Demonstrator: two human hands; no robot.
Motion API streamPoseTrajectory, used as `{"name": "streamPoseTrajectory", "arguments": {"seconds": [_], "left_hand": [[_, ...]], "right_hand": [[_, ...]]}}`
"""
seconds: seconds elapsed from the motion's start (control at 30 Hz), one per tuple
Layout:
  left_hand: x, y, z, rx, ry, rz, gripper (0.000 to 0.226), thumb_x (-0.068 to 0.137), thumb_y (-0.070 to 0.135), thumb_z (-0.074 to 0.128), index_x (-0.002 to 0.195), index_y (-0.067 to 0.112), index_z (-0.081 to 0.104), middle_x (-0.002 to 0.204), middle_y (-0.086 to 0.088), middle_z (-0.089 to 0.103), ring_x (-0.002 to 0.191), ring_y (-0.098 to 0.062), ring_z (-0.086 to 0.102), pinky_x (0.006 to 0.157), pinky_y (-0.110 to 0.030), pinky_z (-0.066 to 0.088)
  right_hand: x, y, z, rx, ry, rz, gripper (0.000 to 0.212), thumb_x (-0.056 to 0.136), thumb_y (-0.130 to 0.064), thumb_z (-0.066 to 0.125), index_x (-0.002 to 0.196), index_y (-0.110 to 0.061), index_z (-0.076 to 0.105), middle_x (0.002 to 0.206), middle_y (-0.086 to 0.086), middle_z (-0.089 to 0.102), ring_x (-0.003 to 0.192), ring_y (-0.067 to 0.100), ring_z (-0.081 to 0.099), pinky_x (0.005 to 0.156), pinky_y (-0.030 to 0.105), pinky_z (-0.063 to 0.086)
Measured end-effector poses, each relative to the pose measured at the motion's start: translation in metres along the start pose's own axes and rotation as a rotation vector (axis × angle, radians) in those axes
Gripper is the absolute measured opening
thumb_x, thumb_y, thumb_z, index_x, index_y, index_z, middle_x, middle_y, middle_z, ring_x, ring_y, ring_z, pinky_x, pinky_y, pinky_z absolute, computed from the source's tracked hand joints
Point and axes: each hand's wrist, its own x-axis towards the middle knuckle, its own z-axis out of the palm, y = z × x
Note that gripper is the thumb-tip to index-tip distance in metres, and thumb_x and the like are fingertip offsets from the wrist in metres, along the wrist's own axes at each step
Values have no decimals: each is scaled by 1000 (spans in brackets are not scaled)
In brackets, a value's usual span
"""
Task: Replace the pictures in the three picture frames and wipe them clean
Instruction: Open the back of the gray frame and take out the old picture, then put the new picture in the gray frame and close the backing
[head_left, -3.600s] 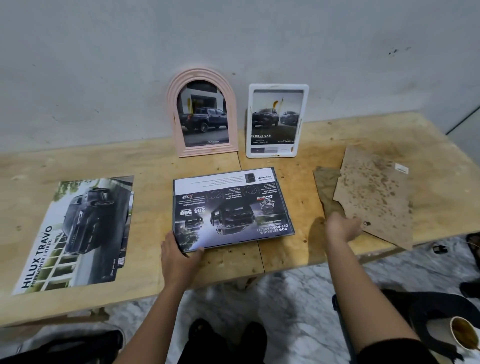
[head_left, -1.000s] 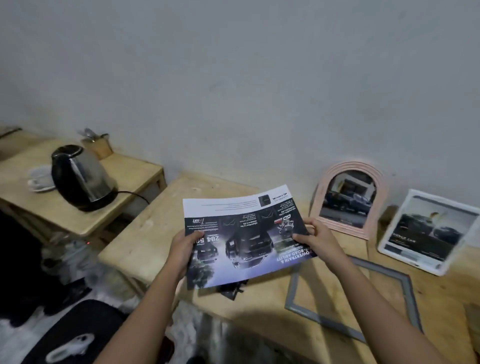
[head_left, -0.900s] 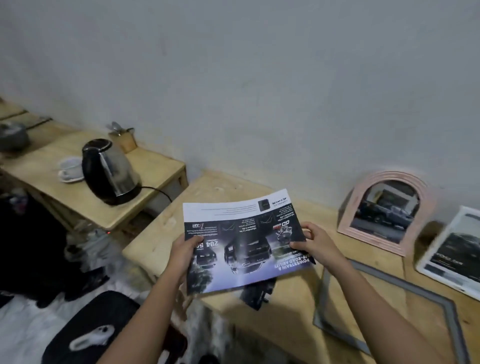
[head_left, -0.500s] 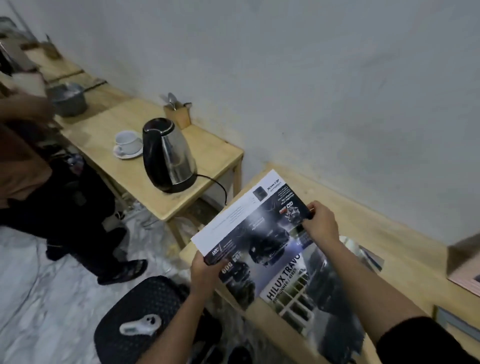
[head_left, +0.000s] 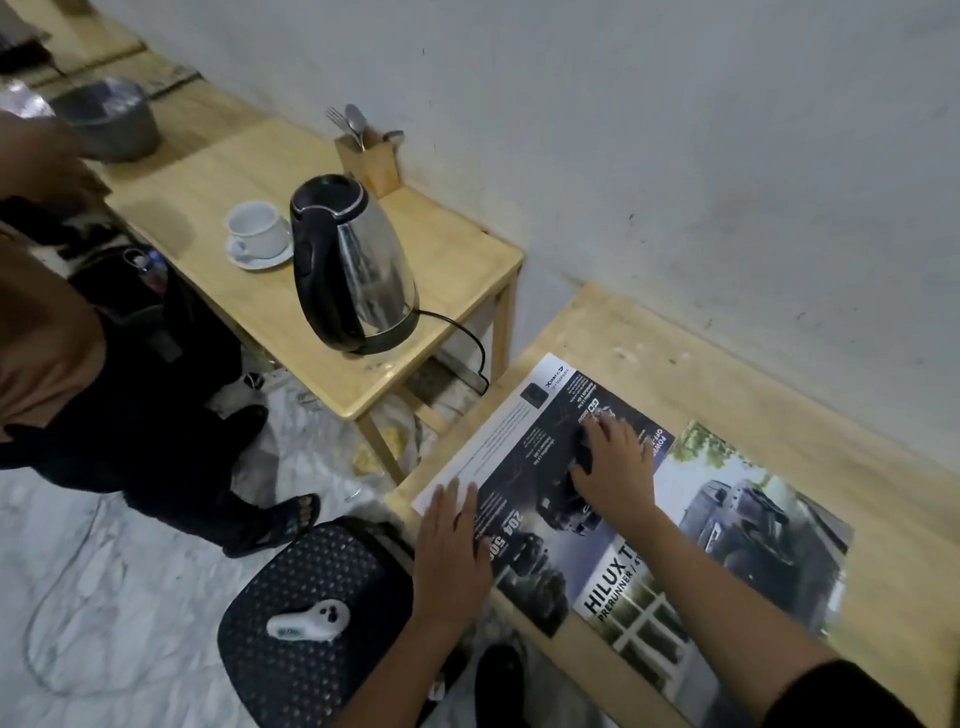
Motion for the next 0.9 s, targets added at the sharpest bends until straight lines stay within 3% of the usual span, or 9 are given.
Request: {"name": "streamPoseTrajectory", "arguments": {"seconds": [0.07, 0.13, 0.2, 0.3, 0.43, 0.53, 0.73, 0.83, 0.9], "left_hand": [[5, -4, 6, 73, -64, 81, 56, 94, 37, 22, 147, 19, 22, 151, 4, 1, 145, -23, 5, 117, -44, 21], [9, -8, 9, 103, -137, 77, 66, 88, 54, 6, 147, 25, 7, 151, 7, -11, 144, -19, -11, 120, -40, 5], [11, -13, 9, 129, -169, 69, 78, 79, 72, 1, 144, 30, -5, 150, 8, -21, 141, -15, -22, 116, -32, -11], [17, -14, 6, 152, -164, 51, 87, 76, 76, 7, 148, 29, 5, 155, 5, -16, 142, -15, -19, 116, -32, -10], [26, -8, -2, 129, -160, 8, 80, 83, 64, 27, 149, 23, 12, 158, 1, -8, 145, -19, -13, 118, -35, -5], [29, 11, -4, 34, -96, 41, 66, 87, 27, 48, 147, 15, 23, 158, 0, 3, 146, -16, -6, 120, -36, 3], [37, 85, 16, -174, -281, 210, 50, 83, 7, 47, 133, 9, 42, 139, -4, 37, 129, -21, 34, 106, -32, 34], [37, 120, 37, -205, -384, 262, 39, 79, 6, 49, 118, 3, 47, 122, -10, 44, 113, -23, 42, 98, -36, 39], [35, 137, 47, -255, -429, 213, 42, 83, 10, 54, 123, 4, 45, 123, -9, 42, 114, -22, 42, 99, -32, 38]], "right_hand": [[-10, -4, 13, -25, -45, 17, 63, 89, -44, 51, 144, -21, 30, 154, 2, 23, 143, 24, 16, 113, 52, 18], [-11, -7, 18, -15, -60, 34, 66, 91, -49, 46, 147, -23, 25, 157, 2, 14, 144, 24, 12, 113, 53, 17], [-5, -9, 18, -15, -81, 19, 68, 91, -52, 43, 148, -24, 20, 158, 1, 9, 145, 24, 7, 113, 53, 15], [7, -12, 14, -3, -121, 3, 69, 91, -52, 43, 149, -24, 16, 159, 0, 4, 145, 26, 4, 114, 53, 14], [16, -10, 8, 92, -210, -29, 71, 91, -43, 51, 149, -22, 17, 159, 1, 1, 145, 27, 3, 115, 50, 11], [14, 7, -6, 336, -104, -47, 59, 89, -22, 59, 142, -9, 36, 154, 10, 21, 142, 28, 19, 116, 40, 21], [-30, 103, -49, 506, 209, 295, 34, 82, 0, 59, 116, -4, 58, 127, 17, 46, 118, 29, 46, 90, 14, 29], [-67, 157, -65, 490, 318, 583, 25, 86, -7, 58, 109, 2, 58, 114, 23, 57, 105, 35, 53, 80, 29, 37], [-93, 177, -67, 522, 270, 797, 28, 88, -11, 57, 111, 5, 54, 109, 23, 60, 99, 37, 55, 70, 31, 37]]}}
